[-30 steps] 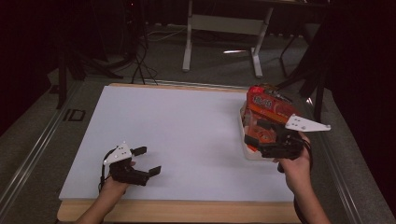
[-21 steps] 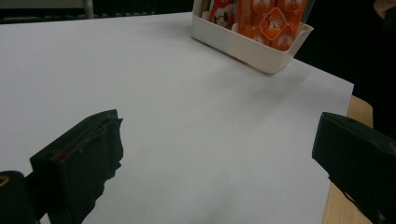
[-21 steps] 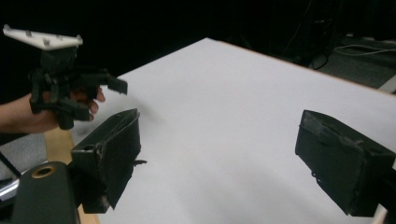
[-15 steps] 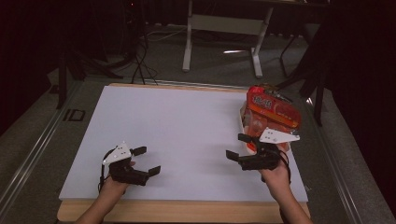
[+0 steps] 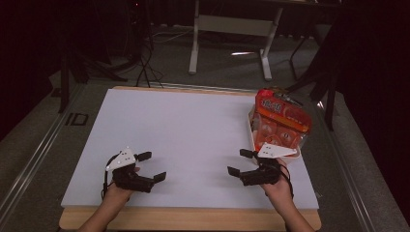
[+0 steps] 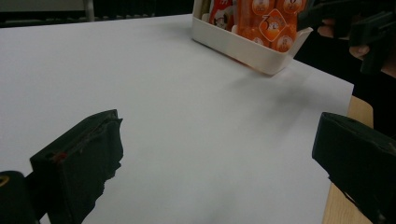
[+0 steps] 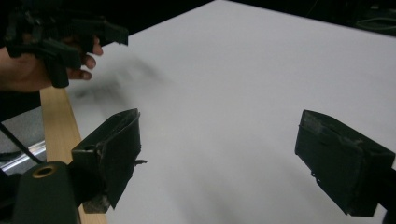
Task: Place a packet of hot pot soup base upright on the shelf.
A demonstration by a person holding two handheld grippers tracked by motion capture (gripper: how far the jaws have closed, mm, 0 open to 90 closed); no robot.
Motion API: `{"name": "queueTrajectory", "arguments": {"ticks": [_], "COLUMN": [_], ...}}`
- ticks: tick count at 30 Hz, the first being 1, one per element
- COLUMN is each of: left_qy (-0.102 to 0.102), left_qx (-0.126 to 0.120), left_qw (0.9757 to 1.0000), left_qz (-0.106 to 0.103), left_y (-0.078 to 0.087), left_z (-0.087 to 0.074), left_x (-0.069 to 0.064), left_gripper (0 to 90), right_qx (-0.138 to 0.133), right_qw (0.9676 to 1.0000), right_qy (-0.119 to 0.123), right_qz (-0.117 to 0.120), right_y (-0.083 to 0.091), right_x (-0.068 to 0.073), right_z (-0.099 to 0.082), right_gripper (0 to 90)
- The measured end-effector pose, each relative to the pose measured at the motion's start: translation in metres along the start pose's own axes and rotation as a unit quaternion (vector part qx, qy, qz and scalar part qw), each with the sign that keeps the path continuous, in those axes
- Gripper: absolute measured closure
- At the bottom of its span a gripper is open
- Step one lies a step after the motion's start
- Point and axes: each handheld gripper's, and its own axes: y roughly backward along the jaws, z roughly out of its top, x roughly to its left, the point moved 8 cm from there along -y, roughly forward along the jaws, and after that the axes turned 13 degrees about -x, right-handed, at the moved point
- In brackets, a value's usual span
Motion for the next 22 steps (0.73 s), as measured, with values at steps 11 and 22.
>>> {"name": "queueTrajectory", "arguments": {"ticks": [11,22], "left_qy": [-0.005,-0.007], "left_qx": [0.001,0.005], "left_qw": [1.0,0.9999], "left_qz": [-0.003,-0.006], "left_y": [0.0,-0.002], "left_z": [-0.001,-0.004], "left_x": [-0.002,-0.002], "left_gripper": [1.7,1.7], "right_qx": [0.027,0.04], "right_qw": [0.9995,0.9988], "right_qy": [0.011,0.014], "right_qz": [-0.016,-0.024], "right_y": [0.002,0.001], "right_x": [-0.006,-0.014], "right_z": [-0.019,-0.028], "right_gripper": [14.0,14.3]}}
